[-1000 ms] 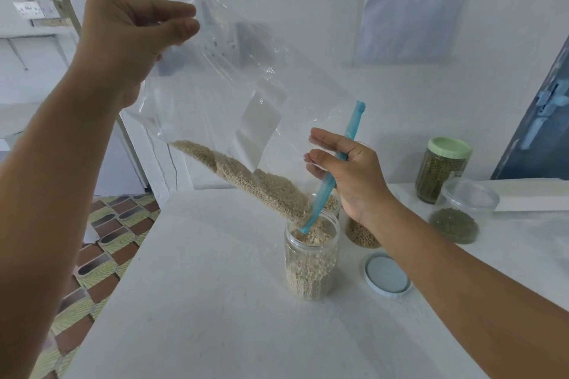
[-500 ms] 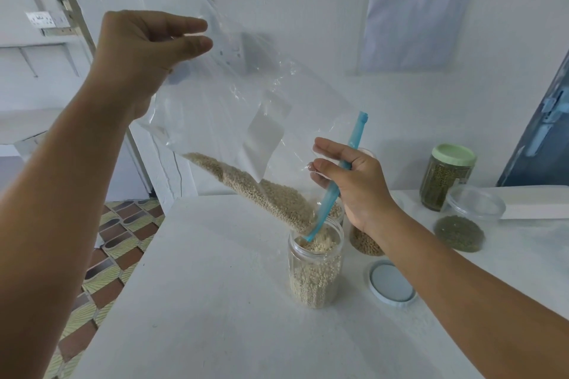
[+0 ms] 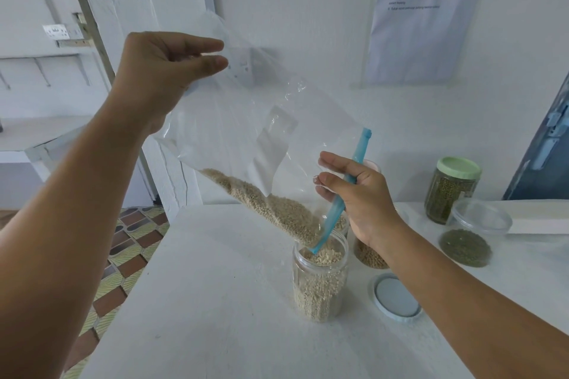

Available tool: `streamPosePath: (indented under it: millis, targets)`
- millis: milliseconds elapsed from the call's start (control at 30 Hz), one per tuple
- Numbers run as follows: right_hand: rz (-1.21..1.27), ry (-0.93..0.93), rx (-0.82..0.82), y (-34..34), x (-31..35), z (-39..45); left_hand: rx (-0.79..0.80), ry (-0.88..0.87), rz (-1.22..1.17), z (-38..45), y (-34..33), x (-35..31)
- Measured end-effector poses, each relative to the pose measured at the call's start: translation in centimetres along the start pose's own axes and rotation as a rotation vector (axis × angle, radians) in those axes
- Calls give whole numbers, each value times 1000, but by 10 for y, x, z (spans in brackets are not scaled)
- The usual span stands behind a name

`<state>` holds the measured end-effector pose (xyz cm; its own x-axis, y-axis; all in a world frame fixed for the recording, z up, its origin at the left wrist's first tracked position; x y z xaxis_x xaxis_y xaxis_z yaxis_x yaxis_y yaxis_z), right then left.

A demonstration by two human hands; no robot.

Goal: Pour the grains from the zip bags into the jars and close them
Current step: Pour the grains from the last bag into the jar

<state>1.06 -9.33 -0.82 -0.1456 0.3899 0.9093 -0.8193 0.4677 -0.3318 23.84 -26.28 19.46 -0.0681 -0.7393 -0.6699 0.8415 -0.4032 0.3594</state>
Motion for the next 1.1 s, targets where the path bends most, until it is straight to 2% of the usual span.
streamPosePath:
  millis: [1100]
  targets:
    - [7, 20, 8, -4, 3, 3, -24, 17, 0, 8, 15, 3]
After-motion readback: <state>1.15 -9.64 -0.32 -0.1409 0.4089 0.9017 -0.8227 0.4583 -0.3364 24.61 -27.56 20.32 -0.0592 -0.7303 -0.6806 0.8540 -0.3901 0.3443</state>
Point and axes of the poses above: each hand's wrist, its own z-axis towards the middle knuckle, its own y-axis out of the back of the hand, x = y × z, the point moved 7 cm from there along z, towards the middle knuckle, and after that the axes turned 8 degrees about x, right-handed, at the moved point
